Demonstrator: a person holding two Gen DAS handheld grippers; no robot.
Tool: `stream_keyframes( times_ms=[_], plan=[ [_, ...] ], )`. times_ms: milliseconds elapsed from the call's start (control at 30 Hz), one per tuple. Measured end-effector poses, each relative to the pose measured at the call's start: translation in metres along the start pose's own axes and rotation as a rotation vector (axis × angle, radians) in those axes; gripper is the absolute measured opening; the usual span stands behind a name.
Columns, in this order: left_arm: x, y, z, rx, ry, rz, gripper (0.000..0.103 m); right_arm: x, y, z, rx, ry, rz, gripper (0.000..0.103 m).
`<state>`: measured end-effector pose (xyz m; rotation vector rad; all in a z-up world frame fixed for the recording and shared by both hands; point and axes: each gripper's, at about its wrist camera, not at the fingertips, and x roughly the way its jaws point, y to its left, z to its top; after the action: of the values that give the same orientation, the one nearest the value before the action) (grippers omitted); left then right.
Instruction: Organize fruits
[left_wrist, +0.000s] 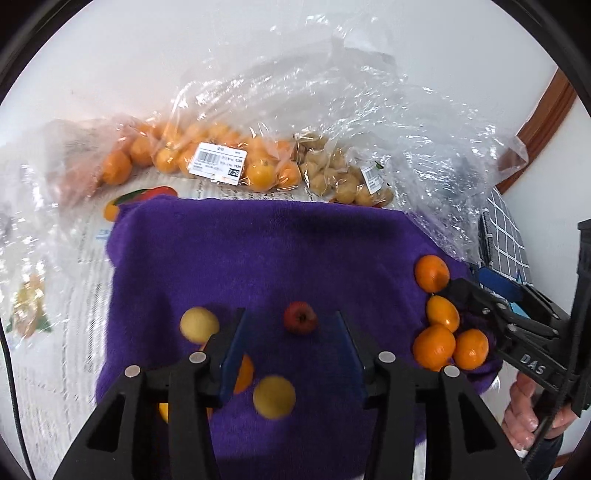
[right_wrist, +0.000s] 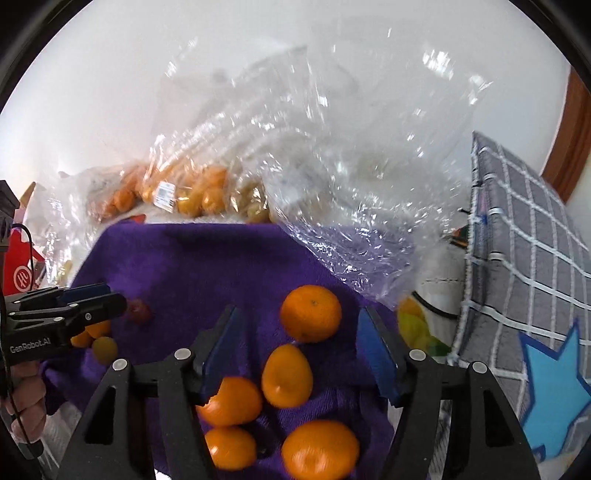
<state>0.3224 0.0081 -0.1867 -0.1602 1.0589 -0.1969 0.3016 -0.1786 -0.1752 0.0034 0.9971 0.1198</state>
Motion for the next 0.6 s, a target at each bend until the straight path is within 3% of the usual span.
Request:
stream_keyframes(
  times_ms=[133,600],
  plan=[
    [-0.023,-0.006,-0.013,0.012,-0.019,0.029,0.046,-0.032,0.007,-0.007,0.014,-0.028,-0.002,0.065],
    [-0.120,-0.008,-0.080,0.008,-0.146,0.110,0.061,-0.151,0.041,-0.063,0.007,-0.094,-0.035,0.065]
  ],
)
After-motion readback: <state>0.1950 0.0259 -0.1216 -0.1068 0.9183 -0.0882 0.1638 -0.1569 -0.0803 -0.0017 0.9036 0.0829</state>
